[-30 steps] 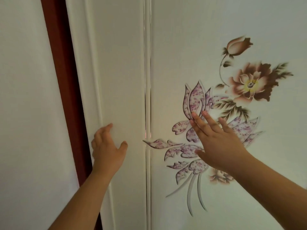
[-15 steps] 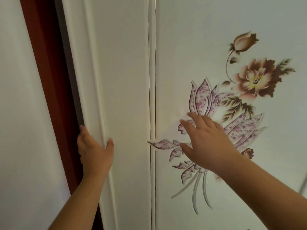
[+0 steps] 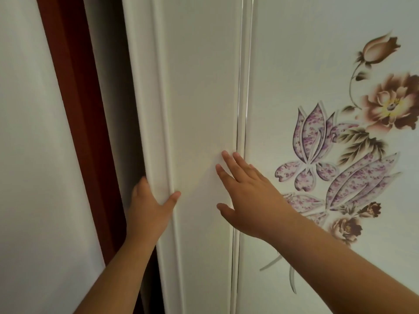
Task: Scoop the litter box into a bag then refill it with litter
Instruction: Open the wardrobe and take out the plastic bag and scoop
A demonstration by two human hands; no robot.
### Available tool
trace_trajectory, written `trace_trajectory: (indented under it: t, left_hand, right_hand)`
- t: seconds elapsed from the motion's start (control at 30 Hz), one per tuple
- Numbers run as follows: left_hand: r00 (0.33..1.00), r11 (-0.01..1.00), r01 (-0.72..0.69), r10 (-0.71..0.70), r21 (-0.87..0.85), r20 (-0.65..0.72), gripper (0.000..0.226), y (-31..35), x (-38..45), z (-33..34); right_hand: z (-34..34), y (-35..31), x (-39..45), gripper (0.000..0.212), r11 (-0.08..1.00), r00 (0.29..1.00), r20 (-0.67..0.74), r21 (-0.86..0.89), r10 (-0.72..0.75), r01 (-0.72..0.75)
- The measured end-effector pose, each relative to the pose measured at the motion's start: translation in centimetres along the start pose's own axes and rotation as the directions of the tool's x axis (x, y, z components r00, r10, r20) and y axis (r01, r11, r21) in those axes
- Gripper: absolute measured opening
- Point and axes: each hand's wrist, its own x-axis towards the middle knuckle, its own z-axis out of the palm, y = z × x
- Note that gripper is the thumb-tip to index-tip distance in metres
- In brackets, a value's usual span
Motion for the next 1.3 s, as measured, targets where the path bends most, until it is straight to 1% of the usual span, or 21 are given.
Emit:
trace_trajectory:
  t: [0.2,0.3,0.4,0.47,0.53,0.63,0.8,0.93,1.0,1.1,1.2,1.3]
  left_hand:
    - [0.999,0.999,-0.031,0.031,0.023,0.029,0.094,-0.5,0.6,-0.2]
    - [0.996,0.999,-0.043,0.042,0.006,0.084,0.094,-1.8,0.4,-0.4]
    - [0.987,0.998,-0.056,0.057,-0.01,0.15,0.09,-2.5,0.7,-1.0]
    - [0.98,0.996,-0.066,0.075,-0.056,0.185,0.084,-3.0,1.1,-1.3]
    - [0.971,0.992,-0.065,0.087,-0.104,0.221,0.071,-3.8,1.7,-1.9]
    - [0.947,0.979,-0.005,0.07,-0.203,0.315,0.056,-4.6,2.3,-2.8]
    - [0.91,0.962,0.026,0.09,-0.272,0.405,0.06,-5.8,2.8,-3.5]
    - [0.887,0.969,-0.011,0.124,-0.248,0.445,0.057,-6.2,3.4,-3.9]
    - [0.879,0.974,-0.042,0.142,-0.223,0.455,0.055,-6.4,3.8,-4.0]
    - [0.869,0.979,-0.077,0.159,-0.189,0.469,0.053,-6.6,4.1,-4.0]
    - [0.853,0.977,-0.103,0.183,-0.185,0.488,0.049,-7.1,4.4,-4.1]
    - [0.837,0.976,-0.157,0.213,-0.151,0.503,0.052,-7.7,4.5,-3.9]
  right_hand:
    - [1.5,-2.7,1.0,0.089,0.997,0.997,0.015,-0.016,0.082,-0.081]
    - [2.6,-3.9,1.0,0.091,0.99,0.99,0.048,-0.045,0.135,-0.133]
    - [2.8,-4.6,1.1,0.091,0.982,0.982,0.046,-0.057,0.183,-0.18]
    - [2.9,-5.0,1.2,0.091,0.976,0.976,0.045,-0.057,0.212,-0.209]
    - [2.8,-5.8,1.3,0.091,0.97,0.97,0.049,-0.056,0.239,-0.236]
    - [2.7,-6.7,1.7,0.091,0.96,0.96,0.06,-0.063,0.275,-0.272]
    - [3.5,-8.5,1.8,0.089,0.939,0.938,0.062,-0.061,0.342,-0.338]
    - [3.8,-10.1,2.2,0.085,0.917,0.917,0.011,0.002,0.4,-0.4]
    - [3.9,-11.2,2.6,0.081,0.921,0.921,-0.012,0.015,0.389,-0.388]
    - [4.2,-12.8,3.1,0.076,0.929,0.929,-0.005,0.015,0.369,-0.369]
    - [4.6,-14.3,3.5,0.078,0.921,0.921,0.01,0.01,0.39,-0.39]
    - [5.4,-15.7,3.7,0.081,0.907,0.907,0.009,0.004,0.42,-0.42]
